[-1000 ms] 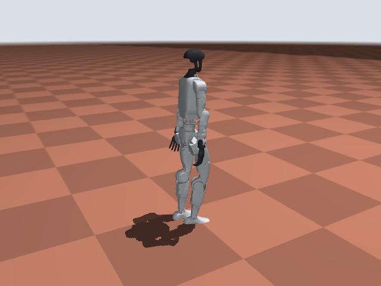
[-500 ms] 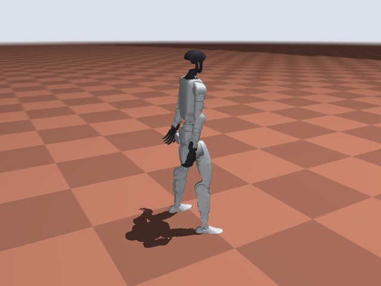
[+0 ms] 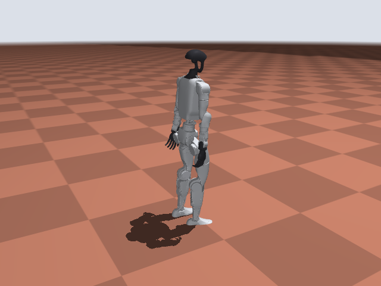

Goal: Upper body actions

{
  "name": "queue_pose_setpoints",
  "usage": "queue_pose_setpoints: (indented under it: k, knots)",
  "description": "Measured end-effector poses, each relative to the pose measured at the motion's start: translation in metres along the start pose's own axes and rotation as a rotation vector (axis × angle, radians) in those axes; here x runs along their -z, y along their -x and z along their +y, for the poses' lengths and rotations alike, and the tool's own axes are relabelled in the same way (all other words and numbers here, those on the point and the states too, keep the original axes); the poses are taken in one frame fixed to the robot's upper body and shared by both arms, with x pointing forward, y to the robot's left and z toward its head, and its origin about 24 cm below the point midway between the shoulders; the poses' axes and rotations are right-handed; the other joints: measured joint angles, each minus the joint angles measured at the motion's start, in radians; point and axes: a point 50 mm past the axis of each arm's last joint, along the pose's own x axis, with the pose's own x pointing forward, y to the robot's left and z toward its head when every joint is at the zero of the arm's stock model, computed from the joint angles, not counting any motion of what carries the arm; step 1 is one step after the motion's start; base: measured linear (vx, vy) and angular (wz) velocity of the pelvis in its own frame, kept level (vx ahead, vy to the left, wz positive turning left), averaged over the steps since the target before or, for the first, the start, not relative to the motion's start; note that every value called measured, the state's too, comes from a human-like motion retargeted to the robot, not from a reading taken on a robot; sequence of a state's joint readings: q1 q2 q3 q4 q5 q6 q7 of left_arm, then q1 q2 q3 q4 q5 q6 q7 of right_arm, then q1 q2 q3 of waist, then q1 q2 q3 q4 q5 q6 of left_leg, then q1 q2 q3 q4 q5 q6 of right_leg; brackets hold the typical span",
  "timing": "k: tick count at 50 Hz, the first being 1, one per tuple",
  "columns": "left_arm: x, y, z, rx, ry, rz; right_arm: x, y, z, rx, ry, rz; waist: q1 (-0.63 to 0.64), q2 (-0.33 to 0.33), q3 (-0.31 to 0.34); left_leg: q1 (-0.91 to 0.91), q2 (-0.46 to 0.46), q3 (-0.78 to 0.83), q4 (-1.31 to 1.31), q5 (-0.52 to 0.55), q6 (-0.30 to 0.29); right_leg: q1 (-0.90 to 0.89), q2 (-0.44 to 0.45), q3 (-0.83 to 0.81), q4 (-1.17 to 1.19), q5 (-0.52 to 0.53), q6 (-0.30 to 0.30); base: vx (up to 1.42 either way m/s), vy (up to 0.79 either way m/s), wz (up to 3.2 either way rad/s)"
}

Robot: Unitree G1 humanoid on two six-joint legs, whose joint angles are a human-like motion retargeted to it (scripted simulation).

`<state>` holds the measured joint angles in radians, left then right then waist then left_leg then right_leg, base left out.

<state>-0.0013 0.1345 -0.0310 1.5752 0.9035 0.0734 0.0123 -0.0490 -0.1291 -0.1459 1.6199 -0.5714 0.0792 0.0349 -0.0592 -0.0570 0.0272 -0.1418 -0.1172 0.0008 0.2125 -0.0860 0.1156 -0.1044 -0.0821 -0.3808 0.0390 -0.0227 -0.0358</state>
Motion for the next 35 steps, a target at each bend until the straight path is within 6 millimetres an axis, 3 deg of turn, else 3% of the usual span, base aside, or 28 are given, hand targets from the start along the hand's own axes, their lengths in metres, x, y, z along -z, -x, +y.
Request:
queue_pose_setpoints:
  k: [3,5,10,16,20,30,32,35]
  knots:
    - [0.006,0.000,-0.002,0.031,0.018,0.022,-0.008,0.000,0.006,-0.015,0.017,-0.034,-0.010,0.004,0.000,0.017,0.033,-0.024,-0.024,-0.010,-0.049,0.009,0.025,-0.001,-0.008,0.001,-0.014,0.03,-0.06,0.12]
    - [0.012,0.000,-0.005,0.037,0.032,0.042,-0.010,0.000,0.011,-0.027,0.043,-0.044,-0.016,-0.011,-0.007,0.030,-0.011,-0.082,-0.033,-0.013,-0.046,0.011,0.023,0.009,-0.014,0.002,-0.018,0.06,-0.08,0.18]
    - [0.020,0.000,-0.006,0.062,0.042,0.076,-0.006,0.000,0.014,-0.027,0.149,-0.043,-0.014,0.000,-0.012,0.041,0.023,-0.045,-0.081,0.017,-0.041,0.010,0.040,0.019,-0.012,-0.006,-0.037,0.02,0.00,0.08]
    - [0.010,0.000,0.000,0.015,0.038,0.040,0.005,0.000,0.008,0.003,0.154,0.028,0.000,0.012,-0.002,-0.001,0.023,-0.021,-0.014,-0.032,-0.102,-0.004,0.011,-0.004,-0.004,-0.008,-0.040,-0.04,0.12,0.17]
    - [0.009,0.000,0.005,-0.063,0.037,0.050,0.011,0.000,0.010,-0.037,0.108,0.054,-0.003,0.000,-0.009,-0.042,0.086,0.159,0.045,-0.087,-0.097,-0.010,-0.030,-0.017,-0.007,-0.009,-0.028,-0.04,0.16,0.41]
    - [0.036,0.001,0.001,-0.115,0.106,0.152,0.019,0.000,0.015,-0.076,0.088,0.091,0.037,-0.047,-0.017,-0.105,0.182,0.024,0.053,-0.015,-0.120,-0.004,-0.117,0.016,0.000,-0.010,0.017,0.04,0.25,-0.17]
    - [0.039,0.001,-0.001,-0.100,0.126,0.164,0.018,0.000,0.013,-0.066,0.092,0.087,0.040,-0.036,-0.019,-0.096,0.198,-0.022,0.026,0.042,-0.148,-0.003,-0.121,0.025,0.006,-0.015,0.031,0.09,0.46,-0.23]
    - [0.042,0.001,-0.005,-0.088,0.137,0.178,0.018,0.000,0.008,-0.046,0.082,0.086,0.037,0.007,-0.023,-0.055,0.221,-0.090,-0.046,0.062,-0.267,0.005,-0.108,0.015,0.015,-0.026,0.050,0.11,0.49,-0.07]
